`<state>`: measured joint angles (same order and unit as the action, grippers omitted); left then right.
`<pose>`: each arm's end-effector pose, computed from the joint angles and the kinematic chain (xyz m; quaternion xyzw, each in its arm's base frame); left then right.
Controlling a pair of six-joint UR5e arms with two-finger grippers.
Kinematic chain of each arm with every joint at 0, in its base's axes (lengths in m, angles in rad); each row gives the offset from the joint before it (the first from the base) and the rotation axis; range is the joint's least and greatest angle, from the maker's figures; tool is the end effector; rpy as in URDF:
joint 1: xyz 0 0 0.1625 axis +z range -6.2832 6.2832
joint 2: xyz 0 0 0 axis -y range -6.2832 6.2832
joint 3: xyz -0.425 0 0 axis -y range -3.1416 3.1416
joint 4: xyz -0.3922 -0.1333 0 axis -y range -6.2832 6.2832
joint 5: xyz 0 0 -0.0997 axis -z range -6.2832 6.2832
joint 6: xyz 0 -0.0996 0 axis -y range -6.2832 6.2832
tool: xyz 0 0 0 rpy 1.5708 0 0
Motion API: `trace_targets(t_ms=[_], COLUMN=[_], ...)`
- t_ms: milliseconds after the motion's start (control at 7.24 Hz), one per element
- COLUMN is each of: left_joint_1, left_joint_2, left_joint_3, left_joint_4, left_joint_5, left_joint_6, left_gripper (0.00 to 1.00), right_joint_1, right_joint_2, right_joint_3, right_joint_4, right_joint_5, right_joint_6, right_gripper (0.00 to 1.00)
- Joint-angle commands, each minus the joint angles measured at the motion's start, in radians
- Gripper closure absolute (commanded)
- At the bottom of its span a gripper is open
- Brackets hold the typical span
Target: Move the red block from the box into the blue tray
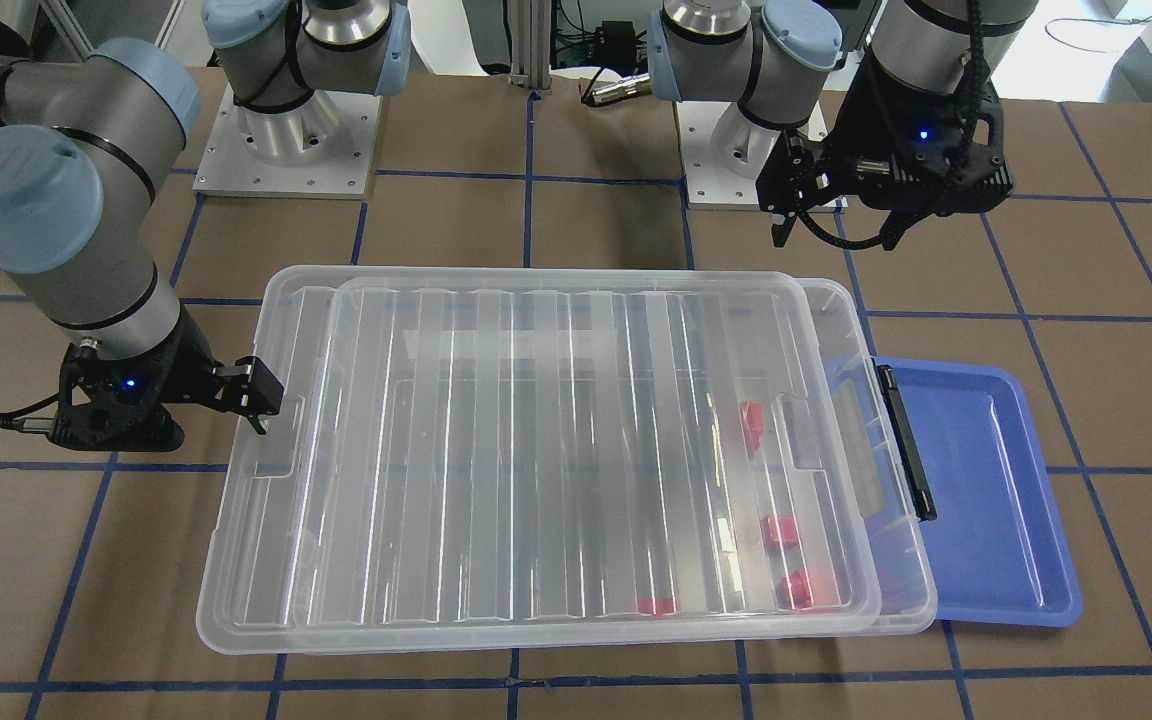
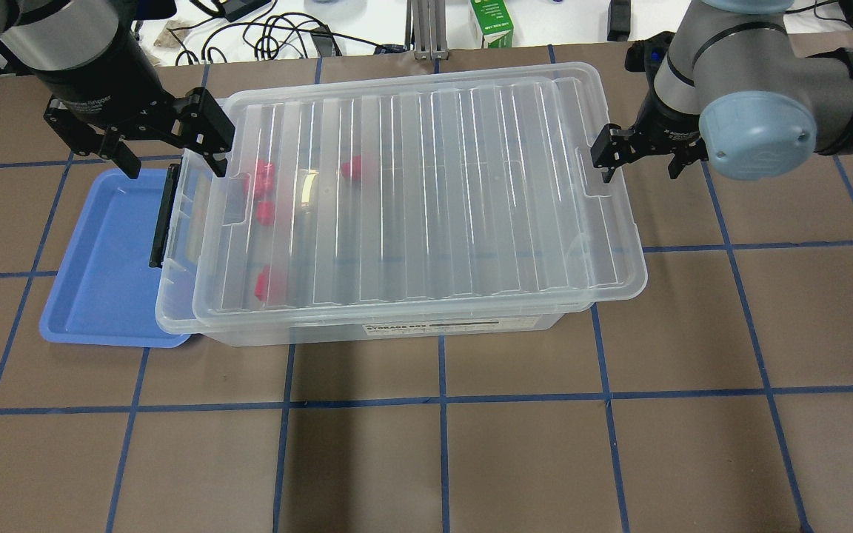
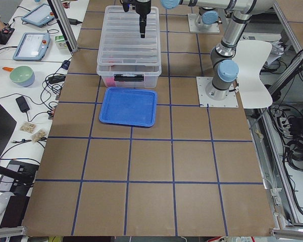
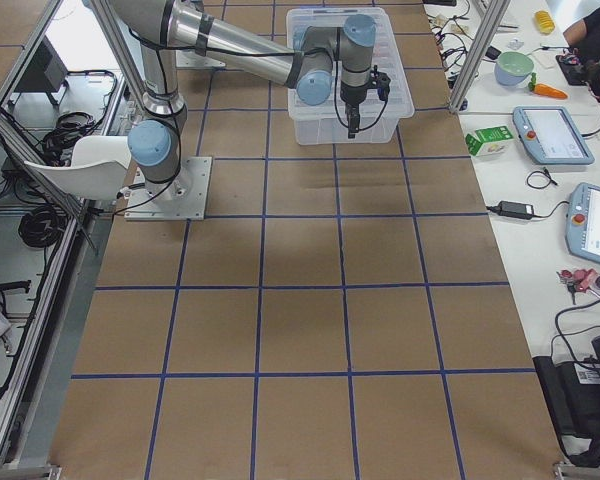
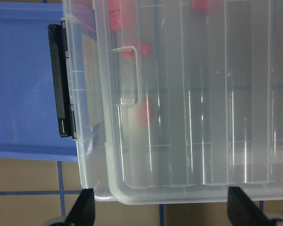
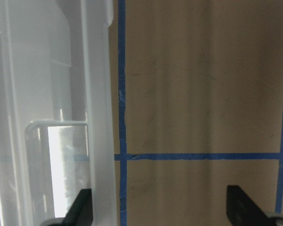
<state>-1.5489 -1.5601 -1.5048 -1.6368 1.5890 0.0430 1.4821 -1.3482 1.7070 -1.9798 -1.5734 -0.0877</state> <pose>-0.1208 -0.4900 0.5190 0.0105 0.9999 -0.0050 0.0093 0.0824 -0.5752 0.3448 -0.0005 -0.9997 0.0249 0.0035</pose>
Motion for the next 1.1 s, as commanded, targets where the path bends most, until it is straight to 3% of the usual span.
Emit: trace_targets(t_ms=[0, 967], left_joint_1=[0.000, 0.000], left_joint_2=[0.000, -0.002], left_joint_3=[0.000, -0.002], left_joint_4=[0.000, 0.000], left_joint_5=[0.002, -0.001], left_joint_6=[0.000, 0.000], left_gripper=[0.00, 0.00], right_joint_1=[-0.011, -0.066], right_joint_2=[-0.002, 0.001], right_joint_3=[-0.001, -0.026], right_joint_4=[-0.001, 0.010], right_joint_5=[-0.019, -0.040], right_joint_6=[-0.001, -0.018], right_gripper=[0.00, 0.00])
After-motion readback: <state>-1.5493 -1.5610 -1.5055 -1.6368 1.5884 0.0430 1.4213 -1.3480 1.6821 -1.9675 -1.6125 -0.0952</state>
